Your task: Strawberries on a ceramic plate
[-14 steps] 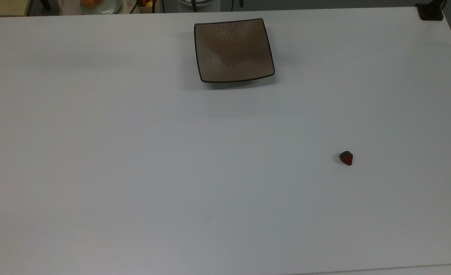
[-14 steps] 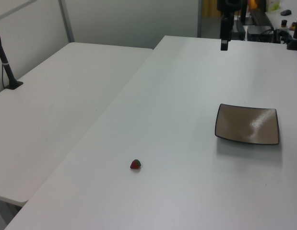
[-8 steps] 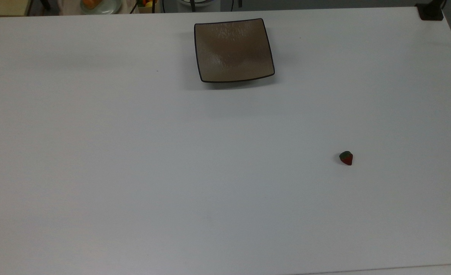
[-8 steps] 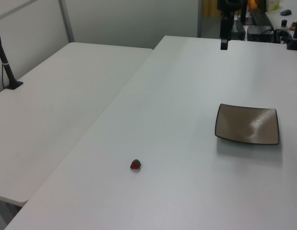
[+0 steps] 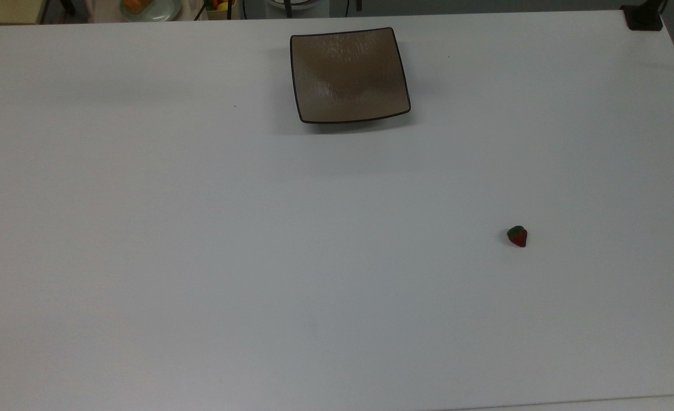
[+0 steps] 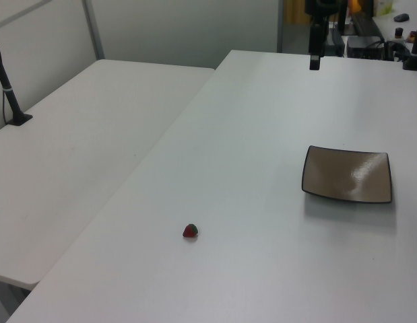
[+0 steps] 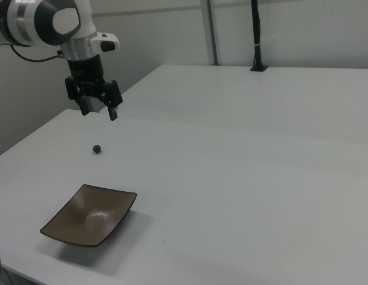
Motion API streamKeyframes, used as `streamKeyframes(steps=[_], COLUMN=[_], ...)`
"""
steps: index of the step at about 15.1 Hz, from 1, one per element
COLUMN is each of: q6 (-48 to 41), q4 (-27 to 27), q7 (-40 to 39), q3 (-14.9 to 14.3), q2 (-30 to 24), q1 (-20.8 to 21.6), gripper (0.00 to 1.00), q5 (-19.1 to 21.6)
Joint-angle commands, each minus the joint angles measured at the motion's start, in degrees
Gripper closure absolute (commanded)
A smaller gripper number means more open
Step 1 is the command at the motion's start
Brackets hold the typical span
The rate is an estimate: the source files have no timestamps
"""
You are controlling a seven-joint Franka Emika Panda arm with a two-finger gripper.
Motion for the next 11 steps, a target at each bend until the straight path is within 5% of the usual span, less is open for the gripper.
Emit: streamKeyframes(steps=[1,11], q6=[1.41,3.88], q4=[-0.33,1.87], q7=[0.22,0.74], q3=[-1.21,-0.86], q2=[0.39,4.52], q1=[1.72,1.99], gripper=[0.00,0.00], q5=[0.27,2.29])
